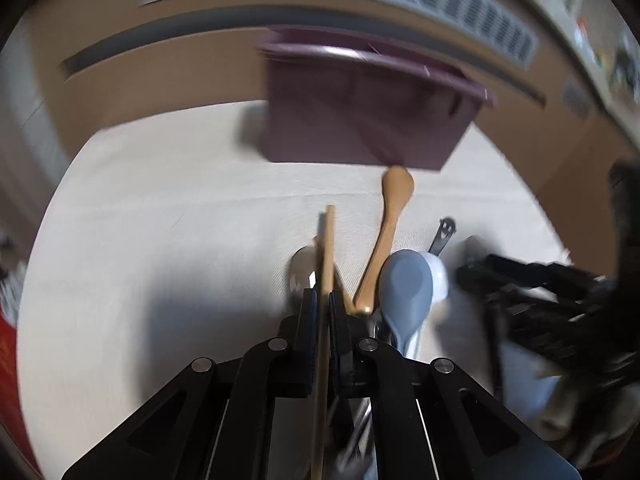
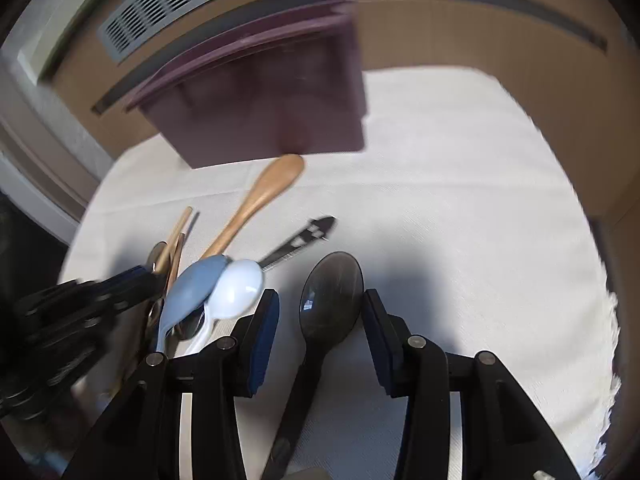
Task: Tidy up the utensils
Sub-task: 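Lift the chopstick with the left tool while the right tool lifts the smoky spoon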
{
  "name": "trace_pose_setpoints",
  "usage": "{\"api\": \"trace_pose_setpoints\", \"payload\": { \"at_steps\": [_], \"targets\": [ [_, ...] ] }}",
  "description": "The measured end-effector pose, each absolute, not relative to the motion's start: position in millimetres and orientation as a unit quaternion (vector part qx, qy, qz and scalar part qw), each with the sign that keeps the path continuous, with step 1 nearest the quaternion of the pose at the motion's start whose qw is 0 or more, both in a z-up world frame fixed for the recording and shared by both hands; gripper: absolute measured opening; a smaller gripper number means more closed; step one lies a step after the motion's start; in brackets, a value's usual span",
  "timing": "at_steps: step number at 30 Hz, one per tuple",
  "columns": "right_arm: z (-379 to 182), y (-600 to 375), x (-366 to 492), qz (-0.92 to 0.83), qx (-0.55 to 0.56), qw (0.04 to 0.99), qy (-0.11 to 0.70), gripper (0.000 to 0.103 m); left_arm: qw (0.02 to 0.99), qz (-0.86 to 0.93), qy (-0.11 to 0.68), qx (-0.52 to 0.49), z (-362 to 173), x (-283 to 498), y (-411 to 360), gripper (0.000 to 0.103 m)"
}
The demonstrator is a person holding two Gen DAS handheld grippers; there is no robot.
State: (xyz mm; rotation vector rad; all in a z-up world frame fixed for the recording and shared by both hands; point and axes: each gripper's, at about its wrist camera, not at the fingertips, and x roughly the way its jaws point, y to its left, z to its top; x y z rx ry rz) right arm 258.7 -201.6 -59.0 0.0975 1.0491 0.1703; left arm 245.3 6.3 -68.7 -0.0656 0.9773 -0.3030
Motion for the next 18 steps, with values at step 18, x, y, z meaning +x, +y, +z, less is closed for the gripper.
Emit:
{"api": "trace_pose_setpoints", "payload": {
  "at_steps": [18],
  "targets": [
    [-35.7,-205.1,222.6,0.124,-0.049,0.887,0.442,0.031,0.838,-0.171,0.516,0.057,-74.2,264.7,-21.9,0.007]
  ]
}}
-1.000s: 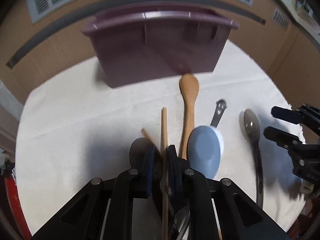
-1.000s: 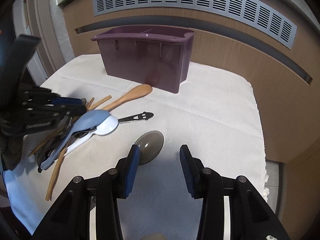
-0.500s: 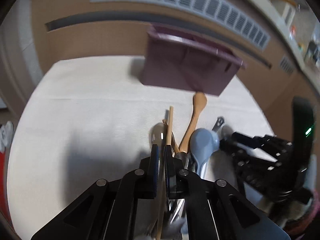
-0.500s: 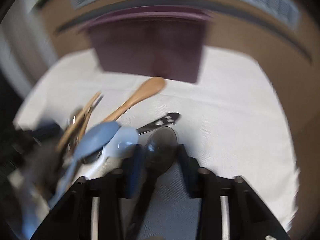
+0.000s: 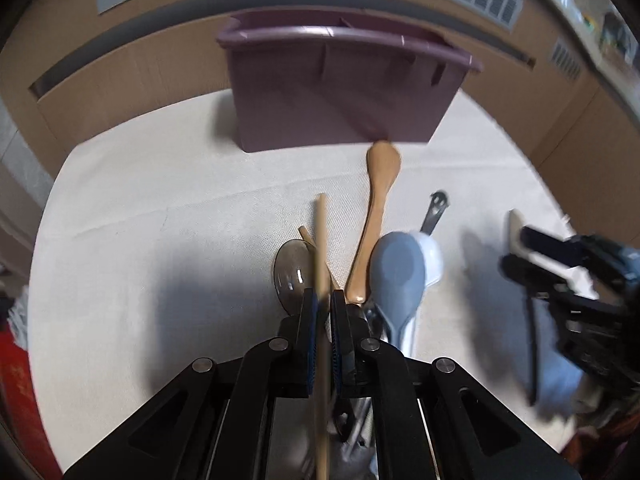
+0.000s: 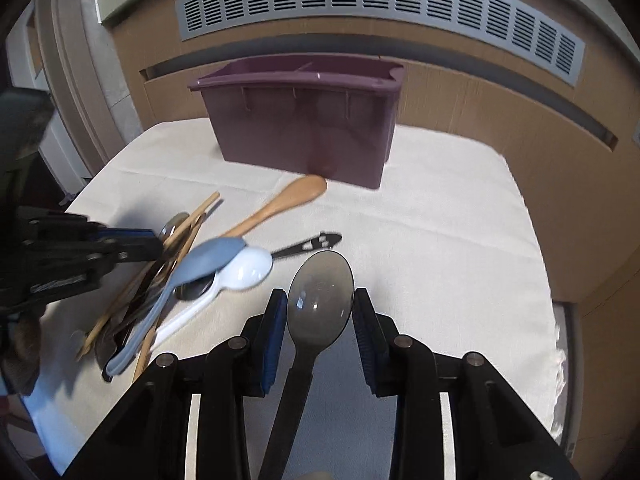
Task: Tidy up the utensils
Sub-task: 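Lift the chopstick with the left tool while the right tool lifts the smoky spoon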
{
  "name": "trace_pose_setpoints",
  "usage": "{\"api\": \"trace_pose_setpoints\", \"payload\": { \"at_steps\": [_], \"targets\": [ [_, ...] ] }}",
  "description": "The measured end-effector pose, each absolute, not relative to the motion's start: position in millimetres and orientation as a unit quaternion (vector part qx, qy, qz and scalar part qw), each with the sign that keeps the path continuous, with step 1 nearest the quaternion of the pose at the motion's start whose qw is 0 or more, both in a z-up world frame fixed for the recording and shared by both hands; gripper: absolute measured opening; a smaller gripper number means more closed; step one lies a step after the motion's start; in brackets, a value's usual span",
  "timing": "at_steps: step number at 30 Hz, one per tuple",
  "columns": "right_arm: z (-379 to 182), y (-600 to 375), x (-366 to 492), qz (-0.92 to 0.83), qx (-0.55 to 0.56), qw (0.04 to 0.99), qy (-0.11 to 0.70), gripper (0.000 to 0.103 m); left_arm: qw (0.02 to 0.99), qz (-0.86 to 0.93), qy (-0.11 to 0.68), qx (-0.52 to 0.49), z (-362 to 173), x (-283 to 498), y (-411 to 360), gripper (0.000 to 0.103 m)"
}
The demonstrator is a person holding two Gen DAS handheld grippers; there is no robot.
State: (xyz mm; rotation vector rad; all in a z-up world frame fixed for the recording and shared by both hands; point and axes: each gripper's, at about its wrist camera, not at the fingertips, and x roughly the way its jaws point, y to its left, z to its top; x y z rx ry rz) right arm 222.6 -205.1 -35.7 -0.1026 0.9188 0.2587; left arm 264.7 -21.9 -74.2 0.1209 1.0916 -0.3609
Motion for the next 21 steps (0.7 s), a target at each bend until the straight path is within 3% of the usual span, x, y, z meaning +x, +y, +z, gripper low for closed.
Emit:
{"api": "trace_pose_setpoints", "payload": {
  "at_steps": [3,13,21],
  "targets": [
    [-30.3,-205.6,217.2,0.123,-0.069,0.894,0.426,0.031,0.835,-0.158,0.521,0.082,-82.1,270.7,-28.6,0.007],
    [-30.9,-205.2,219.6,0.124,-0.085,0.910,0.385,0.031,0.817,-0.159,0.554,0.025,-83.0,288.2,-24.4,0.005],
    [-0.3,-215.3,206.0,0.151,-0.054,0.926,0.342,0.031,0.896,-0.137,0.408,-0.106,-25.9,226.3,17.7,0.005]
  ]
}}
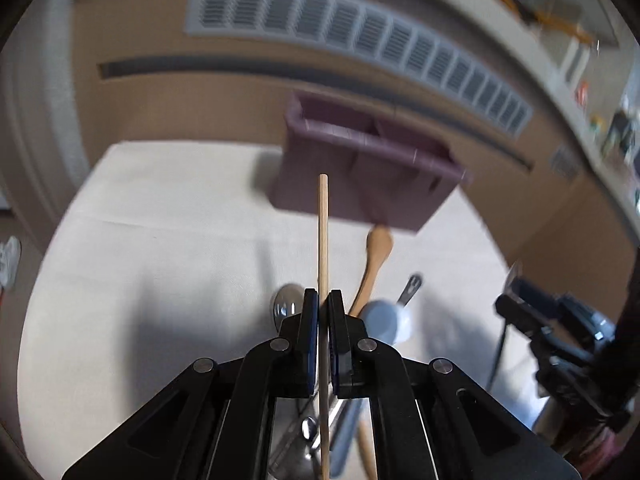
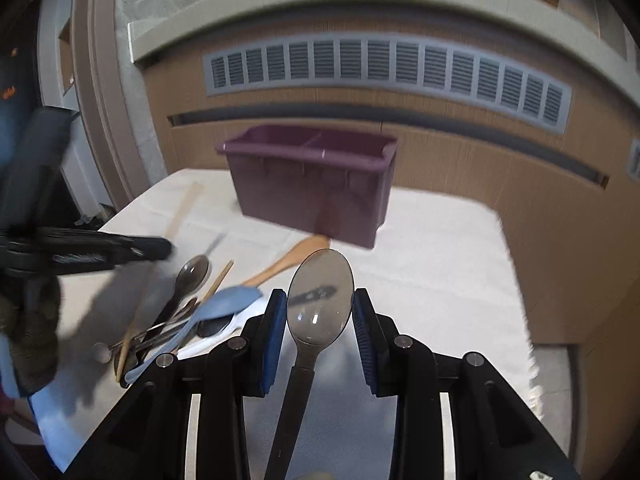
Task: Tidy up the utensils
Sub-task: 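Lift the chopstick with the left tool while the right tool lifts the smoky spoon, then lower both utensils into the maroon caddy and open both tools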
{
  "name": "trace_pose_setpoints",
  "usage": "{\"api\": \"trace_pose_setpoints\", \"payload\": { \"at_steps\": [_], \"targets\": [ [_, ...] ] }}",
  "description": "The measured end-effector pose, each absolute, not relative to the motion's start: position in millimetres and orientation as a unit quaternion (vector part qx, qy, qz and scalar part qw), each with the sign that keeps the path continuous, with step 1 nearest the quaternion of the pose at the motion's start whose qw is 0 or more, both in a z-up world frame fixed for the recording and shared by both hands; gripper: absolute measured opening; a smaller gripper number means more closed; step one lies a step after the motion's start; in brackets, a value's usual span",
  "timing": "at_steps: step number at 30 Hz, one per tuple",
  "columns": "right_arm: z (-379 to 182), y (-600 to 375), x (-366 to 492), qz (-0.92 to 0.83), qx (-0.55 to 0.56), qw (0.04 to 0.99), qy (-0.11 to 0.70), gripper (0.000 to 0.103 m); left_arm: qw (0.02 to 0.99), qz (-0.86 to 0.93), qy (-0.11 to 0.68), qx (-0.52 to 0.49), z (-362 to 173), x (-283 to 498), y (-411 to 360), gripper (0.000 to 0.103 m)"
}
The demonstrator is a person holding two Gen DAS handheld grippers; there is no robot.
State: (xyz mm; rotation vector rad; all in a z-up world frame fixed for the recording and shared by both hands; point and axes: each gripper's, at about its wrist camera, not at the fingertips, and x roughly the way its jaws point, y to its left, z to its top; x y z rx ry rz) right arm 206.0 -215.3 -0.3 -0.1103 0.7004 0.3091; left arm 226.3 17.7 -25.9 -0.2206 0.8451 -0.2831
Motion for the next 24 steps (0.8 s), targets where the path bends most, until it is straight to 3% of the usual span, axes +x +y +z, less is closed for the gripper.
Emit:
{"api": "trace_pose_setpoints", "payload": {
  "at_steps": [4,8,13,18,24],
  "targets": [
    [13.8,-212.2,205.9,0.150,-0.055,0.930,0.331,0.031,0.914,-0.134,0.368,-0.104,-1.8,215.0,20.6,0.005],
    [52.4,-213.3,209.2,0.164,-0.029,0.941,0.294,0.031,0.938,-0.172,0.278,-0.118,78.0,224.7,17.1,0.005],
    [164.0,-206.3,230.6,0.145,-0.049,0.977,0.148,0.031,0.973,-0.177,0.116,-0.094,158.1,247.2,0.3,0.005],
    [187.0,-208.5,274.7,0.123,-0.026,0.987,0.095,0.031,0.984,-0.142,0.029,-0.106,150.4,292.7,-5.0,0.005],
    [143.0,-207.4,340.0,0.117,-0.016,0.983,0.139,0.031,0.983,-0.141,0.054,-0.106,116.0,351.1,-16.8,0.005]
  ]
}}
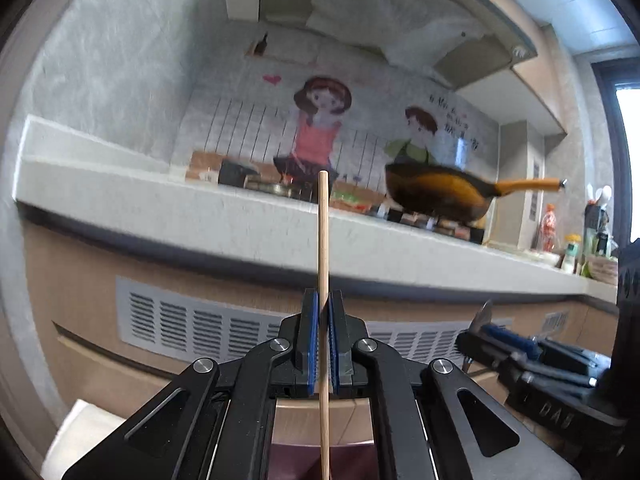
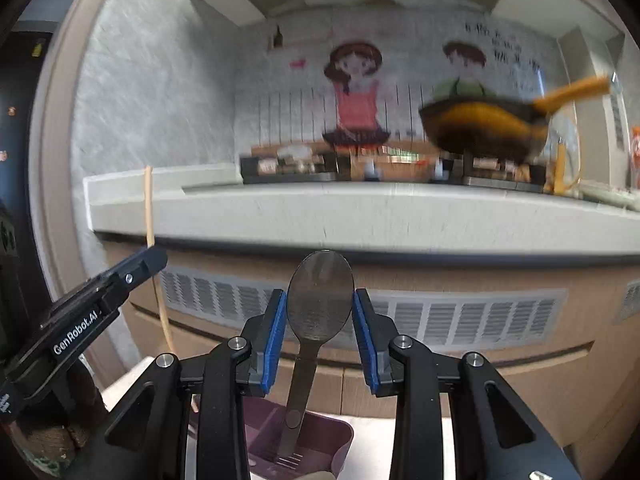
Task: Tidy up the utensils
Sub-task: 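Lower both utensils into the maroon caddy and open both tools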
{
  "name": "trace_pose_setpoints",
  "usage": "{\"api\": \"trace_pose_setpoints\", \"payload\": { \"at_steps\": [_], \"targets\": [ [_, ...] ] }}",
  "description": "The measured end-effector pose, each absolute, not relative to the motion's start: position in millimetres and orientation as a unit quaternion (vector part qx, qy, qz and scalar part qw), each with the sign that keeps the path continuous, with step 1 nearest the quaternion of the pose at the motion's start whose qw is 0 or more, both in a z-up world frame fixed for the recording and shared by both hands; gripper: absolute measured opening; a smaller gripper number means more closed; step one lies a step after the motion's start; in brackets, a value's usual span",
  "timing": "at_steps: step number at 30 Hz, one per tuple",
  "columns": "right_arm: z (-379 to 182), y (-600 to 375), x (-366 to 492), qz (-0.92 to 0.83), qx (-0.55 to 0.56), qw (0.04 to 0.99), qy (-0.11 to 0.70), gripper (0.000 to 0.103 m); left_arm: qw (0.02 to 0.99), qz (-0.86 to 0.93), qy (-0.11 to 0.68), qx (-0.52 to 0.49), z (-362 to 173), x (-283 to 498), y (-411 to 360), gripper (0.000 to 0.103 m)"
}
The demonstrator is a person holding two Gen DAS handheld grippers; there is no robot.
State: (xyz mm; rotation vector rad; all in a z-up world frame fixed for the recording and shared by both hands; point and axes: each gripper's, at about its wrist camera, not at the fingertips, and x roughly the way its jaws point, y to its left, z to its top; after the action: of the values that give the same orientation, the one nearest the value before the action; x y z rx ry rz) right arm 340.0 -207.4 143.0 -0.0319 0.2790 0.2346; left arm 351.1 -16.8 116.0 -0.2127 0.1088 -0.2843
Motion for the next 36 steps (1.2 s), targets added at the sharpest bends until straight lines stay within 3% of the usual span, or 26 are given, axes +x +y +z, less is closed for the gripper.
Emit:
{"api": "trace_pose_setpoints", "payload": {
  "at_steps": [9,12,15,18,19,20,22,27,32,36],
  "targets": [
    [71.4,-197.6,367.6,0.128,-0.046,0.968,0.212,0.033,0.970,-0.155,0.150,-0.113,56.0,375.7,-19.8,0.008],
    [59.8,-202.8,367.8,0.162,-0.030,0.953,0.256,0.033,0.962,-0.173,0.184,-0.108,51.3,366.5,-16.9,0.022],
    [65.8,-209.9,350.3,0.148,-0.035,0.956,0.252,0.034,0.959,-0.172,0.198,-0.106,57.4,344.5,-5.1,0.036],
    [79.4,-214.3,315.9,0.134,-0.045,0.963,0.227,0.047,0.958,-0.152,0.218,-0.107,60.4,317.8,10.8,0.055],
    [82.2,-215.3,302.3,0.130,-0.049,0.966,0.219,0.056,0.957,-0.140,0.228,-0.109,58.6,309.5,17.0,0.059],
    [82.5,-215.7,290.0,0.127,-0.053,0.967,0.215,0.064,0.956,-0.130,0.239,-0.110,54.1,299.8,23.1,0.060],
    [75.9,-214.2,274.3,0.131,-0.055,0.963,0.228,0.066,0.951,-0.105,0.269,-0.109,36.4,281.1,33.2,0.062],
    [20.2,-191.9,256.9,0.174,-0.044,0.922,0.344,0.065,0.925,-0.049,0.359,-0.109,-21.3,239.5,53.2,0.062],
    [-35.3,-166.4,249.4,0.175,-0.002,0.876,0.450,0.059,0.924,-0.019,0.353,-0.143,-39.6,198.0,82.3,0.062],
    [-44.2,-138.9,250.1,0.157,-0.019,0.875,0.458,0.059,0.922,-0.015,0.361,-0.141,-42.1,194.2,93.0,0.062]
  ]
}}
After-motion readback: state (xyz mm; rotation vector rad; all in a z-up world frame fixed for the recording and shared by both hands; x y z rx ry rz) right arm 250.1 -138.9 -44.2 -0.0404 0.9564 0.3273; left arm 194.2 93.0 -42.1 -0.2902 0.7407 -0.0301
